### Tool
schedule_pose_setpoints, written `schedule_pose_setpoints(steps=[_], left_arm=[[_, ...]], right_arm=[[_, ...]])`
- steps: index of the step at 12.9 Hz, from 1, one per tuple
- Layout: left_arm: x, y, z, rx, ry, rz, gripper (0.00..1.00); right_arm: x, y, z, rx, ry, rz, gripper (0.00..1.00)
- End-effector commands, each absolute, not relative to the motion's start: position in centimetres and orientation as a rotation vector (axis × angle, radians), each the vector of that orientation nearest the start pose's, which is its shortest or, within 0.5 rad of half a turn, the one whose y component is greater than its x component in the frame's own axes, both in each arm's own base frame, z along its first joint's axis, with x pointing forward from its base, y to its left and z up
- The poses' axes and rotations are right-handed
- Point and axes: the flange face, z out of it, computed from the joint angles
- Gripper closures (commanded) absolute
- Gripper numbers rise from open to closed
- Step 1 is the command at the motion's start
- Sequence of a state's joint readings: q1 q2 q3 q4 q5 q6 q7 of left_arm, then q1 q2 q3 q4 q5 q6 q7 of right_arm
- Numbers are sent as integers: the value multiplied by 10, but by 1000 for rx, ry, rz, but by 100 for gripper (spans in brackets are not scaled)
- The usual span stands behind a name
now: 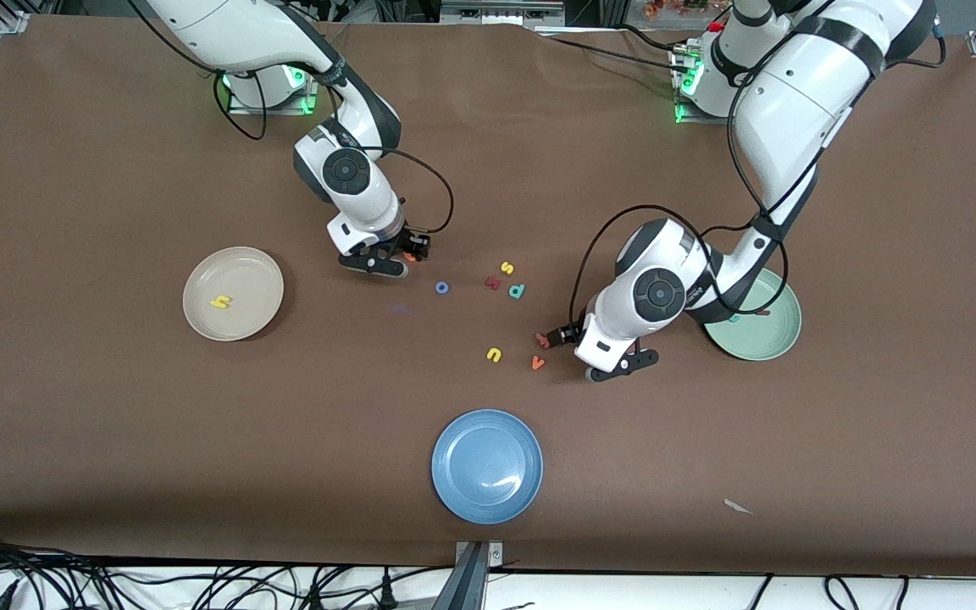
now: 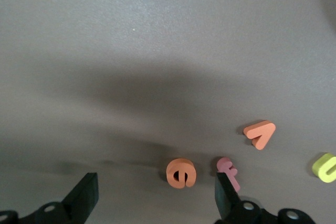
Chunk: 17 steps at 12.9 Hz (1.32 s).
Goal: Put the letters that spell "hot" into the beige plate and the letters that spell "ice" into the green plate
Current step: 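Grasp the orange e with the left gripper while the right gripper grasps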
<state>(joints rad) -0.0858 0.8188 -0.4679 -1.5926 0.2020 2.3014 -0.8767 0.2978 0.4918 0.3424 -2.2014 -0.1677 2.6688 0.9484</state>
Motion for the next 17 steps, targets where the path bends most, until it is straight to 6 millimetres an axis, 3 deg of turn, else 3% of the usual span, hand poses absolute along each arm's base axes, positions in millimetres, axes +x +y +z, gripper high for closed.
schedule_pose_setpoints(steps=[1, 4, 9, 15, 16, 17], left_arm=[[618, -333, 181, -3213, -455, 155, 15], [613, -341, 180, -3213, -440, 160, 31], [610, -346, 178, -3205, -453, 160, 31], [606, -347, 164, -3159, -432, 134, 32], [606, -347, 164, -3159, -433, 135, 35], [606, -347, 164, -3160, -442, 138, 45]], right_arm=[[436, 340, 161, -3055, 296, 43, 42], [431, 355, 161, -3049, 324, 37, 46], [428, 356, 160, -3057, 318, 28, 52], [435, 349, 161, -3067, 318, 8, 52], [435, 350, 161, -3069, 310, 3, 50], [437, 347, 161, -3071, 316, 0, 49]])
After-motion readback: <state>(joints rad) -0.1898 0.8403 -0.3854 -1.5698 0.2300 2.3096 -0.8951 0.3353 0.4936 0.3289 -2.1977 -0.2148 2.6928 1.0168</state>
